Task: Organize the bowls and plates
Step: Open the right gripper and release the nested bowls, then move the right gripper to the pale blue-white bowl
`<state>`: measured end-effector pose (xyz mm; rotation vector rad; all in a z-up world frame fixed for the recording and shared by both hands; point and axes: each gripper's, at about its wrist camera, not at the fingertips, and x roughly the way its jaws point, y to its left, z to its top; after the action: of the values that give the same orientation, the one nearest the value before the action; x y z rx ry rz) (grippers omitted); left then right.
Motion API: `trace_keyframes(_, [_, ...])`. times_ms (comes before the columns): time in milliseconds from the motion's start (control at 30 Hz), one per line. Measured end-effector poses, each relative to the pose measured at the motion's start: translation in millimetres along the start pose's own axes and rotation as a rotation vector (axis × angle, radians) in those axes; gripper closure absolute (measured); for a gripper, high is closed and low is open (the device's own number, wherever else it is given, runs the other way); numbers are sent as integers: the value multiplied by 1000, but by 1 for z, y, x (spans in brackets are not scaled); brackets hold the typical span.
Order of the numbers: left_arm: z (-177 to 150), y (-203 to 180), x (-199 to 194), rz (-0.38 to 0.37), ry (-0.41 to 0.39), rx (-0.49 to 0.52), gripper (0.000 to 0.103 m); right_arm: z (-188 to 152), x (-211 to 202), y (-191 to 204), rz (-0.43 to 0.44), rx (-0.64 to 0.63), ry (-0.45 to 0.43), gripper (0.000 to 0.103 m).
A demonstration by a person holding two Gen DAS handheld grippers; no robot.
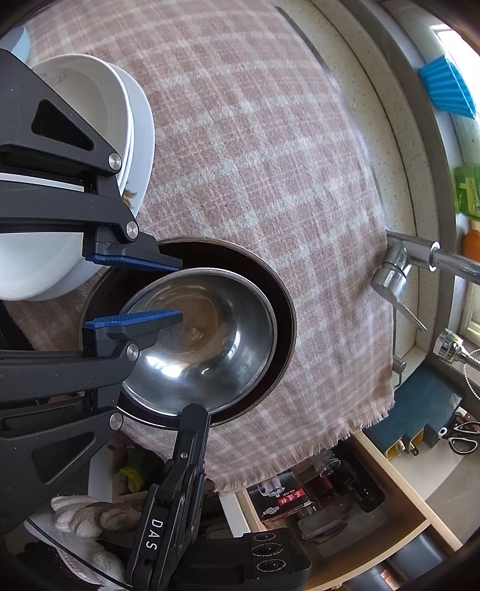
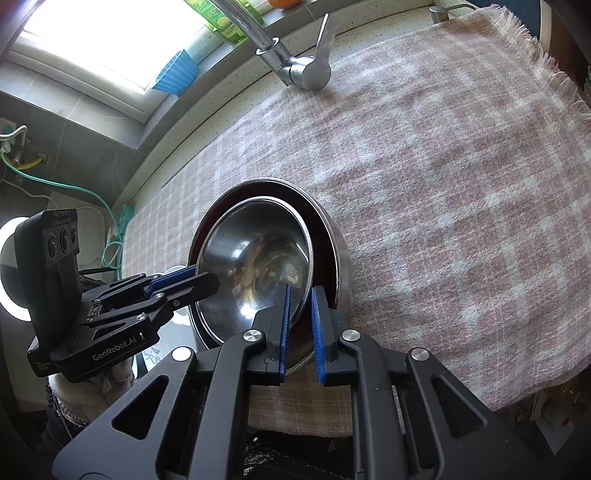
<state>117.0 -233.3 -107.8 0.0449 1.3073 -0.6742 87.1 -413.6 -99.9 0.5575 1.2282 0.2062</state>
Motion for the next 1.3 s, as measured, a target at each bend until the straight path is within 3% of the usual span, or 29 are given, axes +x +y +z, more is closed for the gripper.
trace_keyframes(467, [0, 4, -14, -14, -36, -23, 84, -4, -6, 5, -8, -22, -12, 90])
trace_keyframes(600, [1, 3, -22, -21, -54, -29, 84, -4, -5, 15, -46, -68, -19, 86])
trace_keyframes(767, [-1, 6, -39, -34, -91, -42, 84, -5, 2, 21, -113, -123, -28, 86])
trace_keyframes(1233, [-28, 46, -104, -60, -238, -174, 84, 0, 6, 21, -122, -129, -23, 86])
trace_keyframes(1300, [-38, 57, -115, -51, -262, -204, 84, 1, 3, 23, -110, -128, -35, 79])
